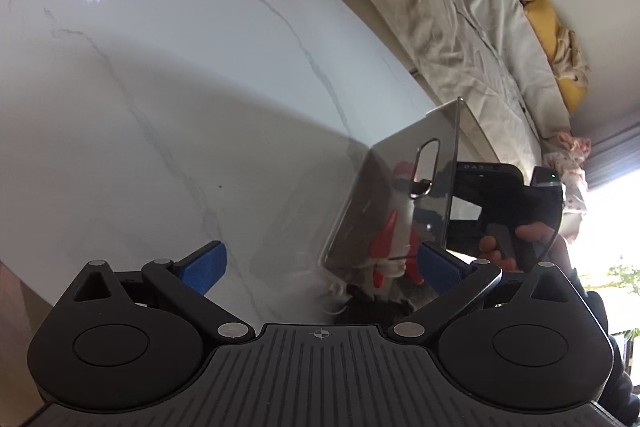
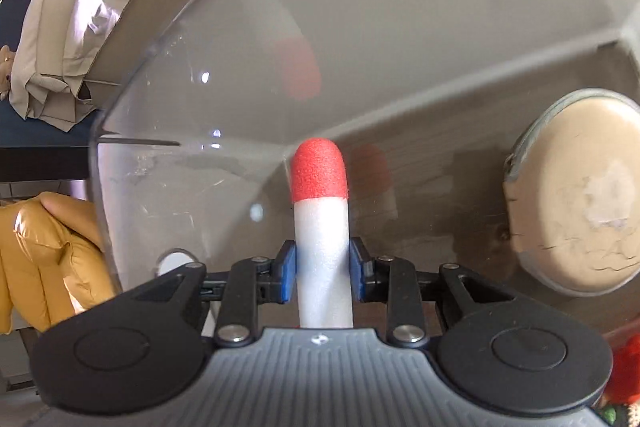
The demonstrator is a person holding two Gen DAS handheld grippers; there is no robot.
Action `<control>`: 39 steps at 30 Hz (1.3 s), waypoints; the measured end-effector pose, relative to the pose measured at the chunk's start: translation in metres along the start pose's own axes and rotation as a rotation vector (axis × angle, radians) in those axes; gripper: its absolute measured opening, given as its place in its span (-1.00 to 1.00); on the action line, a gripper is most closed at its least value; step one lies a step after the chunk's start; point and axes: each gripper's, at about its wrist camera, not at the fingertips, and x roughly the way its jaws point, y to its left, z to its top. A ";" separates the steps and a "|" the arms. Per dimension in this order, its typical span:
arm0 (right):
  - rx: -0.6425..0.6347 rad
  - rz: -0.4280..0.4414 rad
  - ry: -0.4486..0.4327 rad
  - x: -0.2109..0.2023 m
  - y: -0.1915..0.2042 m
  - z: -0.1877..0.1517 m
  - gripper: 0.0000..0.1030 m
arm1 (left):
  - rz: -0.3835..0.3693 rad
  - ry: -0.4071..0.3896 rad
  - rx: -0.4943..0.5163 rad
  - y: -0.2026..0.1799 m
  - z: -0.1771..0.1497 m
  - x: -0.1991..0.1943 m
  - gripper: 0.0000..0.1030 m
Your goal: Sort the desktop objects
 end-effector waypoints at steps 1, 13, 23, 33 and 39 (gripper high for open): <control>-0.012 -0.004 0.019 0.002 -0.002 0.003 -0.13 | 0.004 0.005 0.003 -0.001 0.000 0.001 1.00; -1.029 -0.715 -0.109 -0.071 0.024 -0.027 0.79 | -0.022 0.031 0.025 -0.015 -0.002 0.015 1.00; -0.939 -0.591 0.084 -0.031 -0.008 -0.004 0.85 | 0.021 0.049 0.019 -0.012 -0.003 0.019 1.00; -0.597 -0.258 0.140 -0.047 -0.036 0.008 -0.27 | 0.006 0.098 0.020 -0.016 -0.005 0.036 1.00; -0.608 -0.185 0.205 -0.035 -0.027 -0.013 -0.36 | 0.007 0.115 0.052 -0.023 -0.009 0.039 1.00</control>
